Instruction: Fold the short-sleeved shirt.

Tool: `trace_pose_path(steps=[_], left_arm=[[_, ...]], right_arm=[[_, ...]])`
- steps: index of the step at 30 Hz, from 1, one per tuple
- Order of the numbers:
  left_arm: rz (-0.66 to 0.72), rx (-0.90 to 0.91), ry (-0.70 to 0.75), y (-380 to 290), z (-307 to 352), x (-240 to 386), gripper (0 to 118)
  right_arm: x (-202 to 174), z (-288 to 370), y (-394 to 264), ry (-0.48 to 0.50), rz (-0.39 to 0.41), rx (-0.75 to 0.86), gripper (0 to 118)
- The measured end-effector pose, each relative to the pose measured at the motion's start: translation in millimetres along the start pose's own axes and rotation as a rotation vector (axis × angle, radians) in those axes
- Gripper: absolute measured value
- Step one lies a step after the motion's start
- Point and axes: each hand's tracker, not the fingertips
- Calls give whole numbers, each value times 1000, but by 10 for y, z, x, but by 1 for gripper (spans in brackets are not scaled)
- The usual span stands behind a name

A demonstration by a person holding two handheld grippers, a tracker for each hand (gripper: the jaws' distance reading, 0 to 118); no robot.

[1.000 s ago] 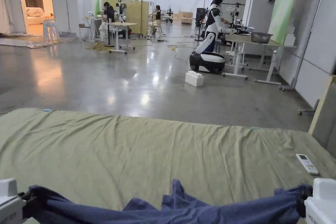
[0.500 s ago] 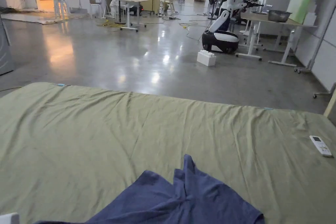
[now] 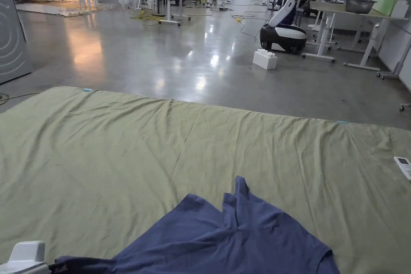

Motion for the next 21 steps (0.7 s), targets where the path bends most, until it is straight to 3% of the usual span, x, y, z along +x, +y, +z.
trace_pose_path(steps=[3, 6, 12, 21], left_arm=[[-34, 32, 8, 82, 88, 171, 45], [-113, 96, 52, 153, 184, 391, 47], [-168, 254, 107, 278, 428, 788, 47], [-177, 317, 145, 402, 677, 930, 50]], right_arm=[[-120, 99, 178, 7, -13, 75, 63], [-220, 154, 363, 32, -44, 153, 76], [-507, 317, 692, 80, -105, 252, 76], [-802, 359, 829, 151, -64, 279, 76]])
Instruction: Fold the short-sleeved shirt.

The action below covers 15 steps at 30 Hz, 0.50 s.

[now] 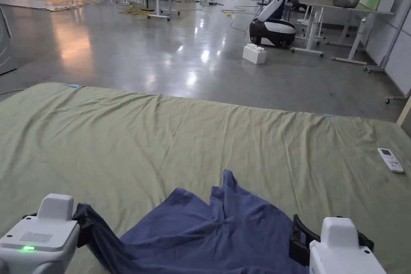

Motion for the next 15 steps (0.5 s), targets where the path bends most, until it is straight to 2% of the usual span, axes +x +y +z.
trace_pose_path(steps=[2, 8, 9, 11, 12, 14, 15], left_arm=[[0, 22, 29, 33, 67, -45, 54], [59, 85, -36, 122, 224, -118, 51], [62, 103, -52, 130, 251, -100, 45], [77, 140, -71, 134, 298, -33, 19], [75, 165, -79, 150, 335, 19, 15], [70, 219, -117, 161, 395, 109, 5], [74, 242, -125, 161, 426, 156, 5]], right_arm=[[-27, 1, 0, 7, 0, 1, 76], [-40, -1, 13, 12, -22, 8, 76], [-39, 2, 18, 7, -28, 11, 75], [-27, 4, 16, 2, -47, 21, 75], [-22, 8, 18, -1, -52, 25, 72], [-15, 22, 28, -13, -60, 39, 51], [-8, 42, 43, -25, -65, 48, 39]])
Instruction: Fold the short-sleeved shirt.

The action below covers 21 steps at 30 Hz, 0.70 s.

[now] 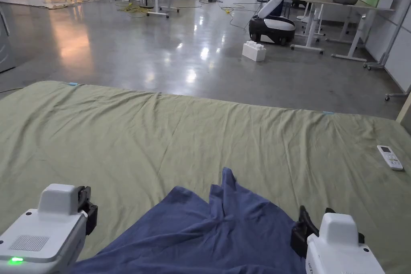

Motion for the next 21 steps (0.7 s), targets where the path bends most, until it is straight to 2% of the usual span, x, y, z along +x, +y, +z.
trace_pose_path(steps=[1, 2, 5, 7, 8, 15, 21], left_arm=[[2, 21, -9, -1, 6, 29, 2], [-2, 32, -17, 5, 19, 63, 2], [4, 102, -35, 24, 99, 175, 0], [8, 138, -32, 39, 150, 220, 0], [22, 166, -43, 51, 174, 219, 0], [2, 170, -32, 96, 213, 114, 0], [-12, -62, -1, -117, 10, -335, 0]], right_arm=[[7, 12, 7, -10, -5, 8, 19], [20, 29, 11, -17, -14, 19, 8], [57, 72, 1, -28, -37, 57, 1], [64, 121, -5, -51, -44, 87, 0], [60, 148, 10, -61, -19, 115, 0], [36, 204, 17, -56, -20, 139, 0], [-91, 124, -30, -15, 0, 107, 0]])
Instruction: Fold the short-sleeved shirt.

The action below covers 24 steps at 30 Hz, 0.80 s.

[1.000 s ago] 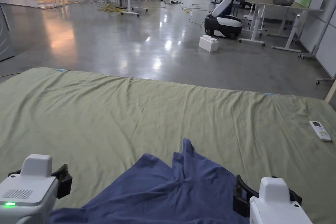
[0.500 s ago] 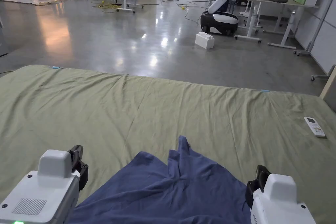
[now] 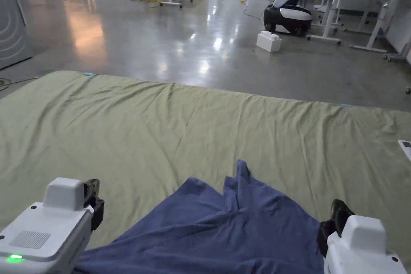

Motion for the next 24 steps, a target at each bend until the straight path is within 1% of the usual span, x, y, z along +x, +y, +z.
trace_pose_path(steps=[3, 4, 6, 7, 8, 9, 11, 12, 13, 15, 17, 19, 21, 22, 24], left_arm=[[18, -173, 8, -157, -220, -289, 0], [42, -248, -9, -225, -306, -366, 0], [84, -339, -3, -347, -462, -500, 0], [95, -376, 0, -413, -537, -557, 5], [104, -394, 12, -478, -592, -588, 16], [117, -421, 18, -544, -672, -628, 30], [133, -519, -7, -648, -839, -694, 69], [147, -551, -12, -715, -908, -712, 82], [157, -576, -11, -775, -980, -735, 88], [180, -586, 1, -854, -1089, -777, 87], [204, -634, -2, -942, -1204, -784, 87], [196, -664, 2, -1026, -1311, -781, 85], [162, -722, 10, -1112, -1389, -739, 75], [150, -735, -2, -1155, -1416, -715, 66], [160, -732, -42, -1221, -1433, -673, 58]], right_arm=[[-76, -43, -47, 23, 9, -27, 0], [-101, -58, -65, 30, 11, -35, 0], [-149, -96, -99, 43, 14, -56, 0], [-172, -114, -131, 50, 9, -67, 0], [-192, -130, -151, 53, 6, -77, 0], [-210, -144, -166, 56, 6, -83, 0], [-239, -172, -204, 64, 9, -100, 0], [-249, -184, -221, 68, 11, -107, 0], [-258, -197, -237, 69, 13, -115, 0], [-269, -213, -254, 72, 24, -126, 0], [-270, -240, -276, 71, 31, -138, 0], [-269, -268, -299, 69, 35, -150, 0], [-267, -305, -324, 66, 37, -164, 0], [-266, -329, -337, 64, 37, -171, 0], [-269, -368, -364, 63, 37, -185, 0]])
